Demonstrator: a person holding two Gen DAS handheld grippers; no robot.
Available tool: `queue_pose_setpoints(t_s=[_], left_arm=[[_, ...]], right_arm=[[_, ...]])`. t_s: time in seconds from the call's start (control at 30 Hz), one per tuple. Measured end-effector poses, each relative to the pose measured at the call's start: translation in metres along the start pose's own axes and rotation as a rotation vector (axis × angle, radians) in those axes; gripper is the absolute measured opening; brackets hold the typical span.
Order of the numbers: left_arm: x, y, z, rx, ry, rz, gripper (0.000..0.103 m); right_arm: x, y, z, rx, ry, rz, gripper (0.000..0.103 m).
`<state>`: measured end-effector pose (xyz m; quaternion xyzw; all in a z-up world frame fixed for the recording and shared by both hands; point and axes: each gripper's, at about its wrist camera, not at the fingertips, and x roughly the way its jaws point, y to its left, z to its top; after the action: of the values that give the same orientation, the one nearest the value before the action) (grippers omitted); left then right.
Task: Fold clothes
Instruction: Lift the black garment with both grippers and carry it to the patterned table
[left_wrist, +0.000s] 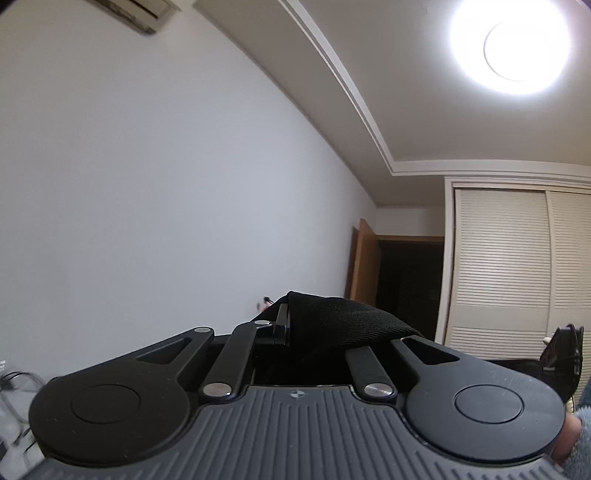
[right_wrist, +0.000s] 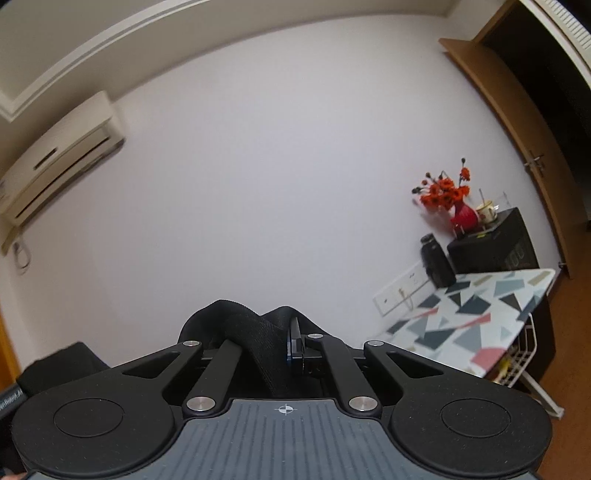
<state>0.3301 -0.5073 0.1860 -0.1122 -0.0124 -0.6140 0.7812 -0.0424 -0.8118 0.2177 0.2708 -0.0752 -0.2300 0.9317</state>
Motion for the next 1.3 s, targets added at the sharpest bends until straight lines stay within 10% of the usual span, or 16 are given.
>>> queue_pose_setpoints(t_s=[0.33, 0.93, 1.3], left_arm=[[0.109, 0.06, -0.044, -0.096, 0.052, -0.052, 0.005], [0.292, -0.048, -0.041, -0.061, 0.052, 0.07, 0.005], [0.381, 0.01, -0.042, -0.049, 0.016, 0.027, 0.005]], right_arm=[[0.09, -0.076, 0.028, 0.009, -0.041, -0.116, 0.003], [0.14, -0.232, 0.143, 0.004, -0.068, 0.002, 0.003], [0.259, -0.267, 0.188, -0.056, -0.124, -0.036, 0.003]])
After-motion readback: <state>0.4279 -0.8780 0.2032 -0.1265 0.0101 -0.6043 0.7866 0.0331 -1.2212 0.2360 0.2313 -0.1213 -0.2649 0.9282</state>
